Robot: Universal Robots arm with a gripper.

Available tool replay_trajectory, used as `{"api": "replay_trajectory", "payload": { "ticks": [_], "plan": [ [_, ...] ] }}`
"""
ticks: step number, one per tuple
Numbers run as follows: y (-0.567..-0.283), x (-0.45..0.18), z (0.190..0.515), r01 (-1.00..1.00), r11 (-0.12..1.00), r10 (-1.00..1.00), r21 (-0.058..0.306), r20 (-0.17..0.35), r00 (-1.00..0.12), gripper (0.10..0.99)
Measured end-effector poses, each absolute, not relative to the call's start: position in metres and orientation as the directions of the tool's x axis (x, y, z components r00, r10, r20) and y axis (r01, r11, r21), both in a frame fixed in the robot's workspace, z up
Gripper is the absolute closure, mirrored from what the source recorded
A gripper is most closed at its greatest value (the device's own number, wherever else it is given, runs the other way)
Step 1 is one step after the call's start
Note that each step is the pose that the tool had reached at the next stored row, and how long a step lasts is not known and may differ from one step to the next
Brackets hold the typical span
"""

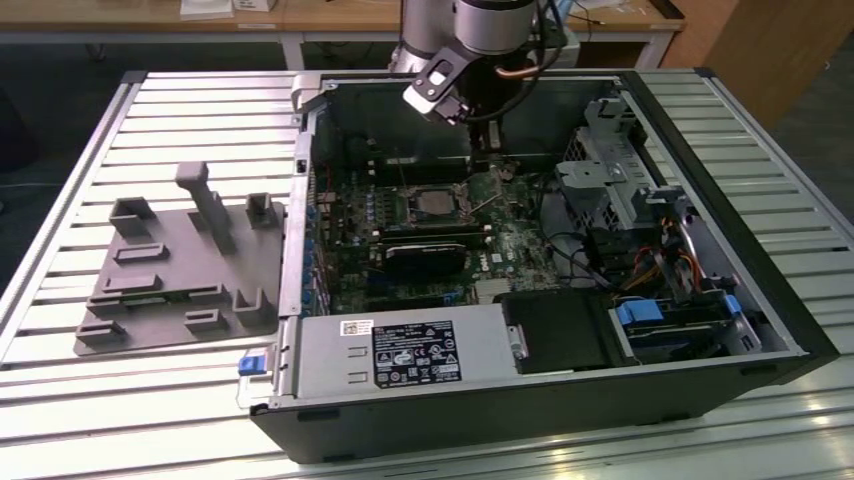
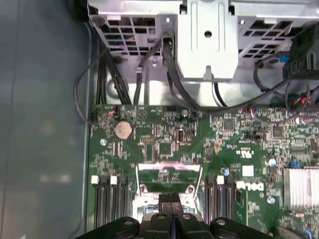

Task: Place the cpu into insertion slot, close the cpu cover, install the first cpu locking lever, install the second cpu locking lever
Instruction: 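Close the cpu cover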

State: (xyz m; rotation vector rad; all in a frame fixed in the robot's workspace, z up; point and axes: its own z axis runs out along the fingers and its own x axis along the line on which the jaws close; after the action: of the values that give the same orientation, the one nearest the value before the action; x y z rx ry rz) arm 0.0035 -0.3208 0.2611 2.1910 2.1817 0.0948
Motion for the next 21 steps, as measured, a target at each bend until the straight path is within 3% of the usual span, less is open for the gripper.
{"api": "replay_trajectory", "payload": {
  "ticks": [21],
  "plan": [
    [-0.321, 0.041, 0.261, 0.997, -0.004, 1.0, 0.077, 0.009, 0.004, 0.984]
  ]
}}
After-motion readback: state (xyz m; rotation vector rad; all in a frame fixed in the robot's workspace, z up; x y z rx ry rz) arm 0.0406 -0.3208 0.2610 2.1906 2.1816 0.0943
